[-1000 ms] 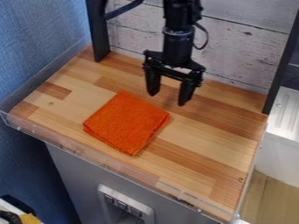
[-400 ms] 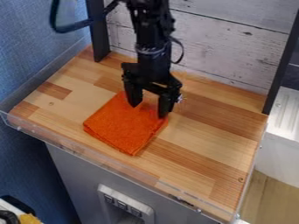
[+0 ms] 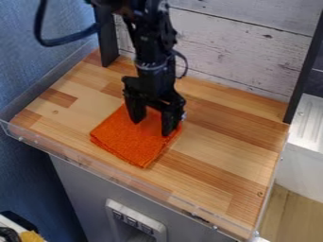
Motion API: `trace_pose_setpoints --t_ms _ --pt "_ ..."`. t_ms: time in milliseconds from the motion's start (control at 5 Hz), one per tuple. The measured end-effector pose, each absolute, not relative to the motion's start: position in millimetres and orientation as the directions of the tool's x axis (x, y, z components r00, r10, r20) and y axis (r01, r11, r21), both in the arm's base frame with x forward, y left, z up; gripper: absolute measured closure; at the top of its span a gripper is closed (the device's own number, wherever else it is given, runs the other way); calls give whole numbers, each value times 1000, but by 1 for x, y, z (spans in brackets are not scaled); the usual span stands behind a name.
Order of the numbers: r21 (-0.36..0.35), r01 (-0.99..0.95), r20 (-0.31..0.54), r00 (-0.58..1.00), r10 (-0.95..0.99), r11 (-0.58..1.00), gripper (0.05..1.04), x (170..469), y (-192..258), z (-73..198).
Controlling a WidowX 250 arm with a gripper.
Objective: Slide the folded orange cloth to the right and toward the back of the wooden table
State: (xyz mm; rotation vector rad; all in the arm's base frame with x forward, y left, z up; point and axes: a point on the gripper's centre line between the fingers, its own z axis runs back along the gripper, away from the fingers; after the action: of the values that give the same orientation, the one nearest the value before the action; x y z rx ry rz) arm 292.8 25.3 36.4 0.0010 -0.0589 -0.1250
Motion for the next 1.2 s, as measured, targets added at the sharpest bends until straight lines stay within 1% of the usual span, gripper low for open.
trace_pose_setpoints --t_ms 200,400,600,800,1000,1200 --pt "-9 136 18 991 -136 991 125 287 29 39" --pt "-5 144 20 989 -144 990 400 291 33 45" --pt "-5 144 14 990 -143 990 704 290 33 45" --pt "-6 139 13 990 -139 990 922 290 33 44" --pt "-10 157 -5 988 -157 988 1016 289 34 38" --pt "-6 148 -3 989 -148 989 1020 289 42 36"
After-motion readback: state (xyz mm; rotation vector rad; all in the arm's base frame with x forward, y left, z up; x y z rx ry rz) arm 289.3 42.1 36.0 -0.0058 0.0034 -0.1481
